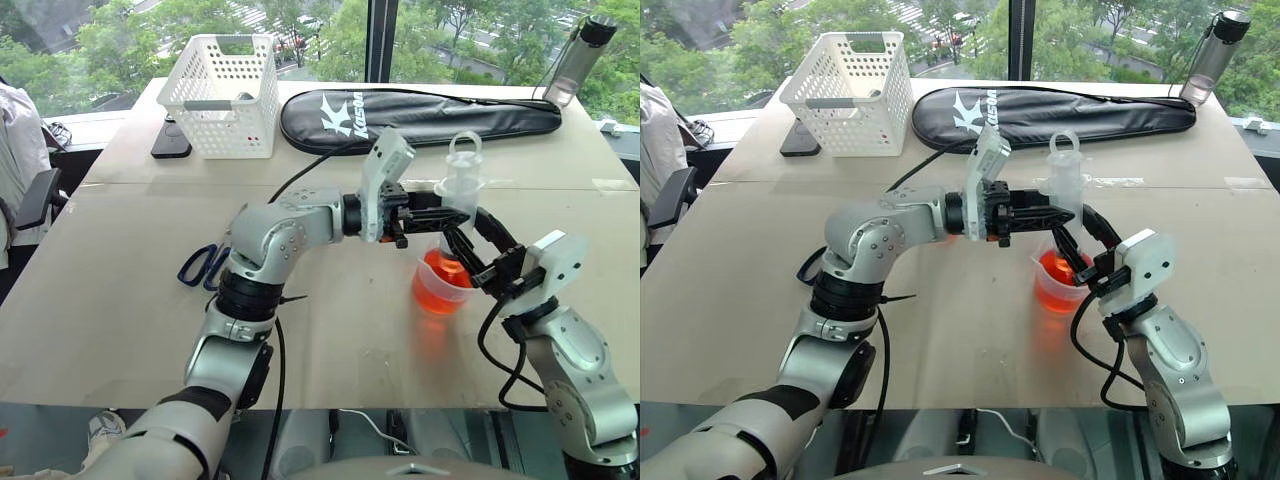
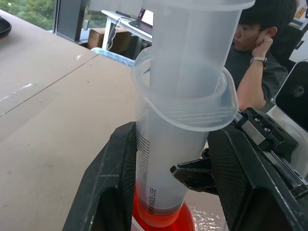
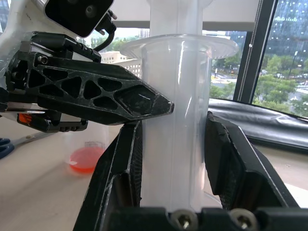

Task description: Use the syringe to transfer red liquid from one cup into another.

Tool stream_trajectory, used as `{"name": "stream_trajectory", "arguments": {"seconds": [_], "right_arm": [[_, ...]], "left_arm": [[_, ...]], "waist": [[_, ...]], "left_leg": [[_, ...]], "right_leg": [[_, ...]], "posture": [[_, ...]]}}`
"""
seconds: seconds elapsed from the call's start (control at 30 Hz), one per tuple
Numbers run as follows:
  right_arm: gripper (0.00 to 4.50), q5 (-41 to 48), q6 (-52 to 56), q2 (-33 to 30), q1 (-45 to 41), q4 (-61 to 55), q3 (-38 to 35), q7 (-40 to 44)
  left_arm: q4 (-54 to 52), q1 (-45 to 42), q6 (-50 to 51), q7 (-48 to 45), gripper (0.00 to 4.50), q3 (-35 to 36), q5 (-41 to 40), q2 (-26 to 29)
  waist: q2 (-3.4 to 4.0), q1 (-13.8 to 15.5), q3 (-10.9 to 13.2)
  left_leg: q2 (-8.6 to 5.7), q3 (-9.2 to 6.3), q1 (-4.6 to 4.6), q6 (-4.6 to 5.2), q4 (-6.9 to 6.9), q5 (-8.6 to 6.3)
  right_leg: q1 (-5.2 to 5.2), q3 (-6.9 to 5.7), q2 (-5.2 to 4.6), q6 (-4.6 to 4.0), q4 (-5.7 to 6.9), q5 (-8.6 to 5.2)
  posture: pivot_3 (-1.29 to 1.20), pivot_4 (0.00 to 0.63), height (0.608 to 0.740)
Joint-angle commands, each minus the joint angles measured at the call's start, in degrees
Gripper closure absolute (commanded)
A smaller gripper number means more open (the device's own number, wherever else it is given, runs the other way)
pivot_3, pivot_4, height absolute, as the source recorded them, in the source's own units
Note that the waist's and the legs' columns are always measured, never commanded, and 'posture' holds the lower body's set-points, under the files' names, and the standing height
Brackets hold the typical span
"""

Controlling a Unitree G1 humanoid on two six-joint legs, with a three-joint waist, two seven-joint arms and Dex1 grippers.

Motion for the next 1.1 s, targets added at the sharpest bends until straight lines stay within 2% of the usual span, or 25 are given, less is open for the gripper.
{"name": "stream_trajectory", "arguments": {"seconds": [0.03, 0.1, 0.17, 0.37, 0.53, 0.6, 0.7, 0.83, 1.1], "right_arm": [[1.79, 3.0, 2.0, -1.4, -0.7, -4.1, -0.9, 1.0], [0.78, 2.4, 3.6, -3.1, -0.9, -4.9, -1.9, 0.8], [0.01, 2.3, 5.2, -5.3, -0.7, -6.3, -3.1, 1.1], [0.01, 4.9, 9.0, -12.2, 2.3, -10.8, -10.5, 2.8], [0.01, 11.4, 16.1, -16.7, 1.7, -13.5, -17.4, 1.9], [0.01, 16.8, 22.0, -19.6, 0.8, -14.1, -20.9, 0.4], [0.01, 26.3, 24.8, -20.3, -1.6, -12.6, -24.1, -1.1], [0.01, 30.6, 26.7, -21.5, -4.4, -11.6, -25.6, -3.3], [0.01, 29.2, 26.7, -23.2, -7.4, -9.1, -24.7, -5.4]], "left_arm": [[-1.7, -0.6, -3.0, 0.6, 2.89, 0.5, 0.5, -1.3], [-1.8, -0.7, -3.4, 0.6, 2.89, 0.9, 0.5, -1.5], [-1.8, -1.0, -3.7, 0.9, 2.89, 1.7, 0.1, -1.8], [-2.1, -1.8, -2.6, 0.9, 2.89, 4.0, -1.7, -1.1], [-1.3, -2.2, -2.7, 0.2, 2.89, 5.5, -2.7, 0.0], [-0.8, -2.5, -2.1, 0.2, 2.89, 6.9, -4.1, 0.0], [-0.3, -2.9, -0.9, 0.4, 2.89, 8.7, -6.2, -0.1], [0.4, -3.3, 1.3, 0.9, 2.89, 9.9, -8.0, -0.1], [-0.3, -2.6, 5.3, 3.8, 2.89, 12.9, -12.3, -0.7]], "waist": [[0.00, 0.0, 0.0], [0.00, 0.0, 0.0], [0.00, 0.0, 0.0], [0.00, 0.0, 0.0], [0.00, 0.0, 0.0], [0.00, 0.0, 0.0], [0.00, 0.0, 0.0], [0.00, 0.0, 0.0], [-0.01, 0.0, 0.0]], "left_leg": [[0.00, 0.00, 0.00, 0.00, 0.00, 0.00], [0.00, -0.01, 0.00, 0.00, 0.00, 0.00], [0.00, 0.00, -0.01, 0.00, 0.00, 0.00], [0.00, -0.02, -0.02, 0.01, -0.02, -0.01], [0.00, -0.02, 0.00, 0.02, -0.01, -0.01], [0.01, -0.01, 0.01, 0.02, -0.02, -0.01], [0.01, -0.01, 0.00, 0.02, -0.01, -0.01], [0.01, -0.02, -0.01, 0.06, -0.02, -0.03], [-0.01, -0.02, -0.04, 0.04, -0.02, -0.02]], "right_leg": [[0.00, 0.00, 0.00, 0.00, 0.00, 0.00], [0.00, 0.00, 0.00, 0.00, 0.00, 0.00], [0.00, 0.00, 0.00, 0.00, 0.00, 0.00], [0.00, -0.01, 0.00, 0.00, -0.02, 0.00], [0.02, -0.01, 0.00, 0.00, -0.01, 0.00], [0.02, -0.01, 0.00, 0.00, -0.01, 0.00], [0.03, -0.01, -0.02, 0.00, -0.02, 0.00], [0.03, -0.01, -0.01, 0.00, -0.02, 0.00], [0.02, -0.01, -0.01, 0.00, -0.05, 0.00]], "posture": [[0.00, 0.150, 0.724], [0.00, 0.150, 0.724], [0.00, 0.150, 0.724], [0.00, 0.150, 0.724], [0.00, 0.150, 0.724], [0.00, 0.150, 0.724], [0.00, 0.150, 0.724], [0.00, 0.150, 0.724], [0.00, 0.150, 0.724]]}}
